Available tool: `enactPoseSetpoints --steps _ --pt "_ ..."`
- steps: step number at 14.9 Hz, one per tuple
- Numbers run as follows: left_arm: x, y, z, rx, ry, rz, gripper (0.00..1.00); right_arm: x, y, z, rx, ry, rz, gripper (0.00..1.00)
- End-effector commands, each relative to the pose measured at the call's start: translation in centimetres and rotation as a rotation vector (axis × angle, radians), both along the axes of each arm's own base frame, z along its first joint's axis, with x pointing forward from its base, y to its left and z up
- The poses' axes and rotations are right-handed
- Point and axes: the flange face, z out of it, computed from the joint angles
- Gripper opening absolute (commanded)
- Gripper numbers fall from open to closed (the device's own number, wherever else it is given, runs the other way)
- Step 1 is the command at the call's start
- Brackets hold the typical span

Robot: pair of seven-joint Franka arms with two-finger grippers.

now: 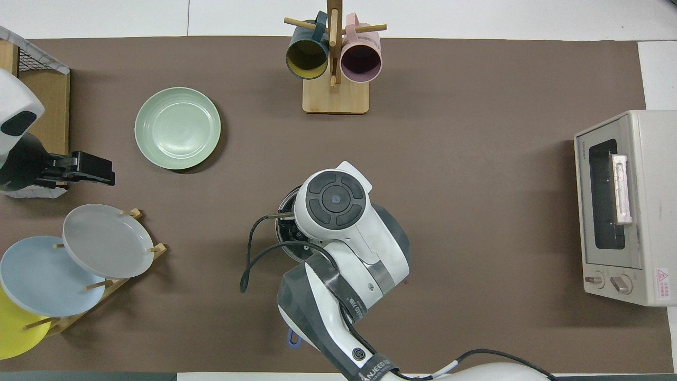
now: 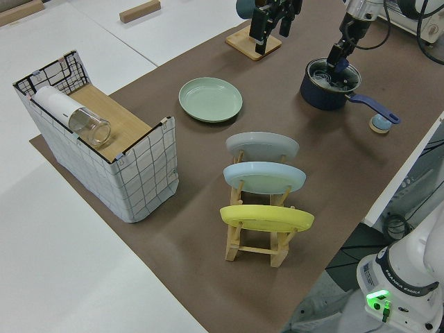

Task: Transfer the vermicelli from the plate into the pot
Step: 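Lower the glass lid onto the saucepan with the right gripper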

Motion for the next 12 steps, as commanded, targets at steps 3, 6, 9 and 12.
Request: enactPoseSetpoints --steps 3,6,9,12 --pt "-0.59 0.73 0.56 -0.004 -0.007 -0.002 1.00 0.14 -0.54 -0.24 -0.035 -0.026 0.051 0.60" --pt "-0.50 0.98 0.49 -0.005 -0.007 0.003 1.00 0.17 -0.53 -0.22 -0.032 -0.028 0.047 0.64" --pt "-0.59 0.91 0.47 -0.004 -0.004 0.001 1.00 0.14 -0.41 -0.13 -0.029 -0.027 0.033 0.86" --pt "-0.58 0.99 0.47 -0.004 -0.004 0.004 1.00 0.62 -0.39 0.47 -0.020 -0.035 0.012 1.00"
